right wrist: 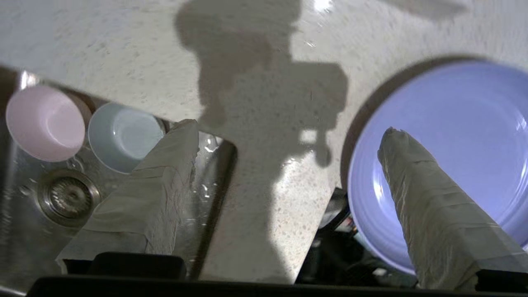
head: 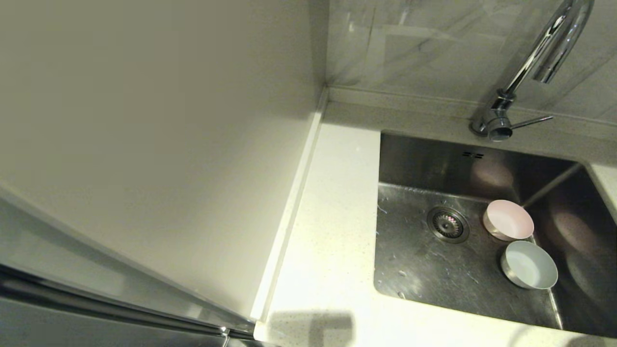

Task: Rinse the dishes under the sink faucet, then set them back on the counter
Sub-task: Put a bowl into the sink, then put a plate into the sink

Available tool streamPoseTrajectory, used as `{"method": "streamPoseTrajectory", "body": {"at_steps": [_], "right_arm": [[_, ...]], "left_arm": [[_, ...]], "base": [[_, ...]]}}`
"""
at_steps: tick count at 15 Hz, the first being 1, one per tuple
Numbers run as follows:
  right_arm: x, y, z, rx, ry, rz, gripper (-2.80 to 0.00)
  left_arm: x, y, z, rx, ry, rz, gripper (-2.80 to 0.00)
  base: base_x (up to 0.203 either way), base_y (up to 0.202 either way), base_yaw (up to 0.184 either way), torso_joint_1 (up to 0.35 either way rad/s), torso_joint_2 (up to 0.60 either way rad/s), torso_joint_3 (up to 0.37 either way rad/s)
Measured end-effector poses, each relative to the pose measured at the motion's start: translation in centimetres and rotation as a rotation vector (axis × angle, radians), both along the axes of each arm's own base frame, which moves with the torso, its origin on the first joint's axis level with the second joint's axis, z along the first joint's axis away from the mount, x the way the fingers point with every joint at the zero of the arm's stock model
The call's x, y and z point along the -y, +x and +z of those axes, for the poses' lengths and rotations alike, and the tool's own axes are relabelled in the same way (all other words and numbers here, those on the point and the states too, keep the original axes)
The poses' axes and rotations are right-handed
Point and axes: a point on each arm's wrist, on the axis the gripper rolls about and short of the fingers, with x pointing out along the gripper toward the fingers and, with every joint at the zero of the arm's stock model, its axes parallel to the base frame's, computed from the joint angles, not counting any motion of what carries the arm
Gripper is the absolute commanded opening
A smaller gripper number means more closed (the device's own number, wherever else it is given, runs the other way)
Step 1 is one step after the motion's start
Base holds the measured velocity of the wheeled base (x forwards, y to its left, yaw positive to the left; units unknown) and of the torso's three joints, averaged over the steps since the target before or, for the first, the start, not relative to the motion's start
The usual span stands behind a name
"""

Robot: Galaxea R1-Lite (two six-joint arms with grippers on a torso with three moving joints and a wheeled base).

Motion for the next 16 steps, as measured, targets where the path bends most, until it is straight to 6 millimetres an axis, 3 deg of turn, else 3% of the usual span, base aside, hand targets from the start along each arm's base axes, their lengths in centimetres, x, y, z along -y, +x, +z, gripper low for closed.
{"method": "streamPoseTrajectory", "body": {"at_steps": [2,8,12,16], "right_arm": [[0.8,-0.7,-1.3,0.003,0.055,-0.038,0.0],[4.1,-2.4,-5.4,-0.052,0.0,-0.1,0.0],[3.3,-2.7,-8.0,-0.067,0.113,-0.109,0.0],[1.5,-2.9,-9.3,-0.079,0.163,-0.093,0.0]], "left_arm": [[0.0,0.0,0.0,0.0,0.0,0.0,-2.8],[0.0,0.0,0.0,0.0,0.0,0.0,-2.8],[0.0,0.0,0.0,0.0,0.0,0.0,-2.8],[0.0,0.0,0.0,0.0,0.0,0.0,-2.8]], "base": [[0.0,0.0,0.0,0.0,0.0,0.0],[0.0,0.0,0.0,0.0,0.0,0.0],[0.0,0.0,0.0,0.0,0.0,0.0],[0.0,0.0,0.0,0.0,0.0,0.0]]}}
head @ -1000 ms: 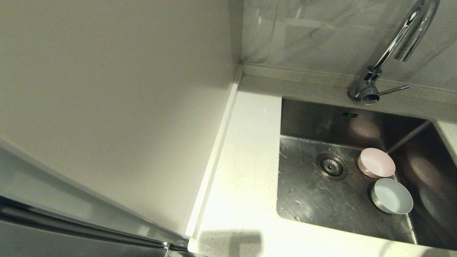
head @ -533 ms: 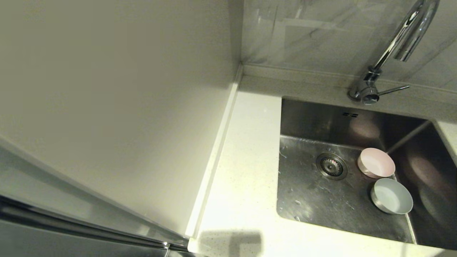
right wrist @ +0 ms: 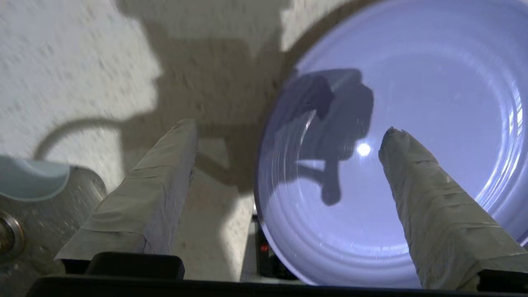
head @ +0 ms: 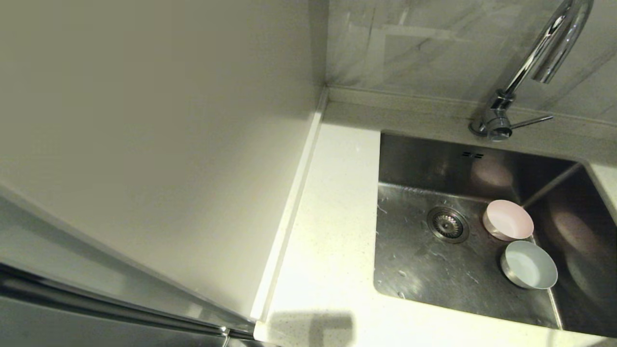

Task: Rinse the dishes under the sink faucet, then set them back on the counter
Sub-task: Put a plate into the sink

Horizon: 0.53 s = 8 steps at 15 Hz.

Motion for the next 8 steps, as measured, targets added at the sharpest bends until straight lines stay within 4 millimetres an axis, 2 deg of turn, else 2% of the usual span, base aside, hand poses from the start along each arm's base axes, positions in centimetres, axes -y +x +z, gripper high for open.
{"method": "streamPoseTrajectory", "body": {"at_steps": [8], "right_arm": [[-2.2,0.0,-1.6,0.029,0.068,0.052,0.0]], "left_arm": [[0.0,0.0,0.0,0.0,0.0,0.0,-2.8]], "base": [[0.0,0.0,0.0,0.0,0.0,0.0]]}}
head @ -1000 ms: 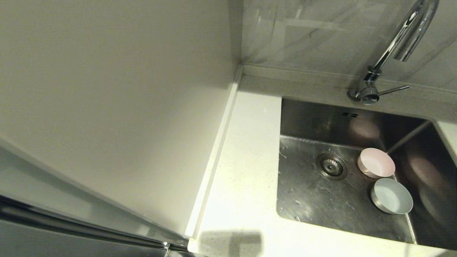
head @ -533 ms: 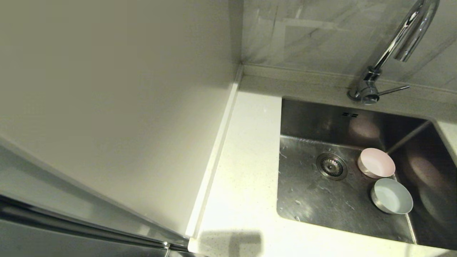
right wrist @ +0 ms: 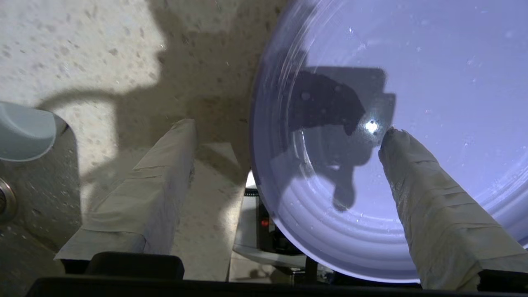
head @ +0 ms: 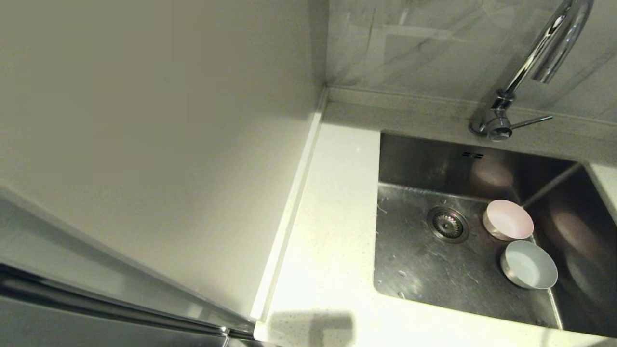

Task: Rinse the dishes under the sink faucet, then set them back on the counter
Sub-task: Put a plate into the sink

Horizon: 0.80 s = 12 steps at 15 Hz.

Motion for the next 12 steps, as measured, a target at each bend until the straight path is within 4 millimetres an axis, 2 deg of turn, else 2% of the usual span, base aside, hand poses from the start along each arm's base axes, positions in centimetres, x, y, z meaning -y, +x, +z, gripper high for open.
{"method": "streamPoseTrajectory", "body": {"at_steps": [8,9,12], "right_arm": [[0.1,0.0,-0.9,0.0,0.043,0.006,0.0],[0.2,0.0,-1.0,0.0,0.049,0.005,-2.8],[0.1,0.0,-1.3,-0.004,0.062,0.013,-2.8]], "left_arm": [[0.0,0.0,0.0,0.0,0.001,0.0,-2.8],[0.0,0.0,0.0,0.0,0.001,0.0,-2.8],[0.0,0.0,0.0,0.0,0.001,0.0,-2.8]], "base": [[0.0,0.0,0.0,0.0,0.0,0.0],[0.0,0.0,0.0,0.0,0.0,0.0],[0.0,0.0,0.0,0.0,0.0,0.0]]}}
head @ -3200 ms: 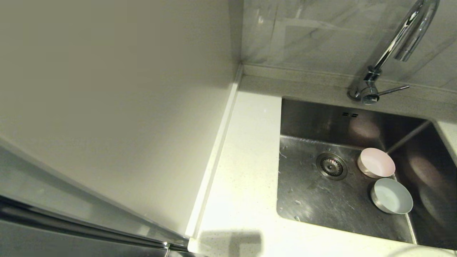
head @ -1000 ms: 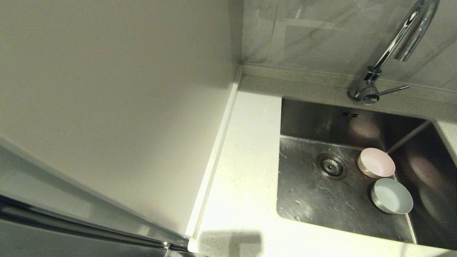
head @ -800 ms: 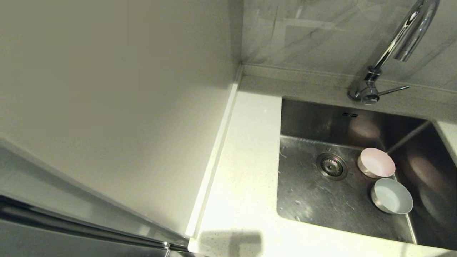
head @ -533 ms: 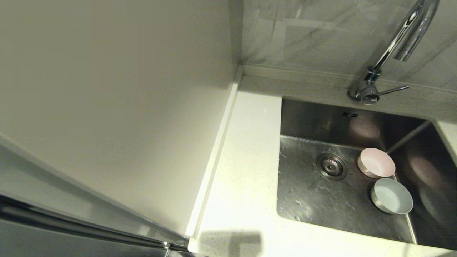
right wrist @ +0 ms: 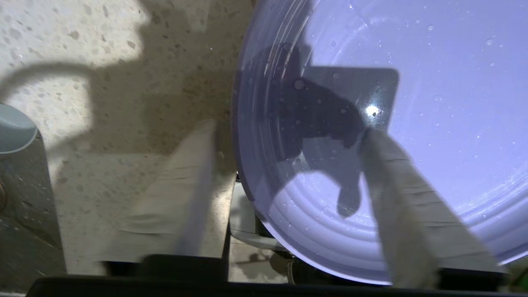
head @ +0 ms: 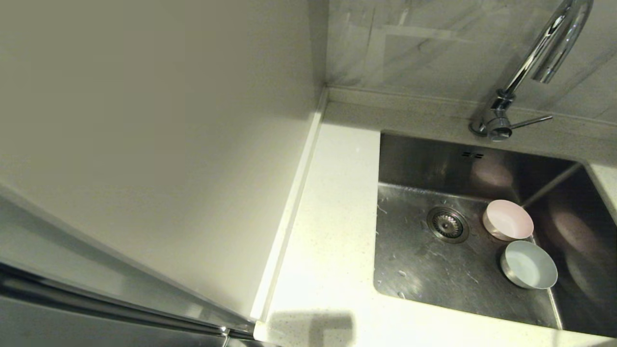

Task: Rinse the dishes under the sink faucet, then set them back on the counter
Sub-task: Put a plate into the sink

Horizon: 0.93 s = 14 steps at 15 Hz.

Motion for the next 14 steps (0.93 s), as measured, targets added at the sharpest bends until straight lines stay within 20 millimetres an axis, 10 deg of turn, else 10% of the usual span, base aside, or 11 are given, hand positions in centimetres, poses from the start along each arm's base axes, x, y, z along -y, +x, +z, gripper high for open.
{"method": "streamPoseTrajectory", "body": {"at_steps": [14], "right_arm": [[-0.62,0.18,0.03,-0.02,-0.027,0.103,-2.8]], "left_arm": [[0.0,0.0,0.0,0.0,0.0,0.0,-2.8]], "base": [[0.0,0.0,0.0,0.0,0.0,0.0]]}}
